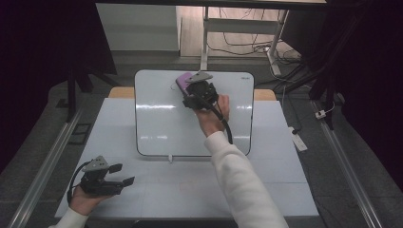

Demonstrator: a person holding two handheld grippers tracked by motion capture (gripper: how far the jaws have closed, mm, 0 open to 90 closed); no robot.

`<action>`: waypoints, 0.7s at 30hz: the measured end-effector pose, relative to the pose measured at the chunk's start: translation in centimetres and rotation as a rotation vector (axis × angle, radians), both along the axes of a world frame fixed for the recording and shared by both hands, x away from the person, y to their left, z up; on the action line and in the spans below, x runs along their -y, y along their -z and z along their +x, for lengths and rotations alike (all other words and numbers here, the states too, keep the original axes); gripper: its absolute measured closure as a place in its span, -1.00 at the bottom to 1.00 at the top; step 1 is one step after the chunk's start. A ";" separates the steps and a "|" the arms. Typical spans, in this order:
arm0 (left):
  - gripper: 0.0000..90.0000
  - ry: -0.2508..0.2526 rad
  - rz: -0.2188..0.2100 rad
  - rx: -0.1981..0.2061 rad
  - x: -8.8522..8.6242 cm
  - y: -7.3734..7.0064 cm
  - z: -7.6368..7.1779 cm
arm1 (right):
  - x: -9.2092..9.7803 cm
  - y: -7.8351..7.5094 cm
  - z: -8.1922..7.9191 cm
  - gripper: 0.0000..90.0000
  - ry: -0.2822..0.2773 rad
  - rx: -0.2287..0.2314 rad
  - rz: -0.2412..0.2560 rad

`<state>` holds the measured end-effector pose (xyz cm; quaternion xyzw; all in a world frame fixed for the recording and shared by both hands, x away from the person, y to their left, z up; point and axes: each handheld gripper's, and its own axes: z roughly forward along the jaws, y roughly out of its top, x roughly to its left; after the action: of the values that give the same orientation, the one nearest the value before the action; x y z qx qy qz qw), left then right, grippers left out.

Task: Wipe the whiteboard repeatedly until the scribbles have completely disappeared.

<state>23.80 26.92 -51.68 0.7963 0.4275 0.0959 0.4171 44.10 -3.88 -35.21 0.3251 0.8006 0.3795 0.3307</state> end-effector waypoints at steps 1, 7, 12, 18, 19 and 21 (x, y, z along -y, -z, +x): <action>-0.49 0.002 0.001 0.000 0.0 0.0 0.0 | 0.6 -0.2 0.2 -0.10 0.012 -0.002 0.016; -0.49 0.001 0.003 0.003 0.1 0.0 0.0 | -0.2 -0.1 0.2 -0.10 -0.010 -0.013 0.016; -0.49 -0.003 0.000 0.003 0.0 0.0 0.0 | -4.1 1.2 -0.8 -0.10 -0.105 -0.041 -0.040; -0.49 -0.004 0.001 0.001 -0.1 0.1 0.0 | -6.7 2.4 -1.9 -0.10 -0.179 -0.082 -0.092; -0.49 -0.005 0.001 0.001 -0.1 0.1 -0.1 | -6.6 2.3 -1.8 -0.10 -0.180 -0.084 -0.082; -0.49 -0.004 0.000 0.001 -0.2 0.1 -0.1 | -5.9 1.9 -1.5 -0.10 -0.150 -0.070 -0.075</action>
<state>23.71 27.09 -51.74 0.7954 0.4290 0.0973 0.4169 42.59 1.98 -37.16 0.2645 0.8474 0.3613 0.2853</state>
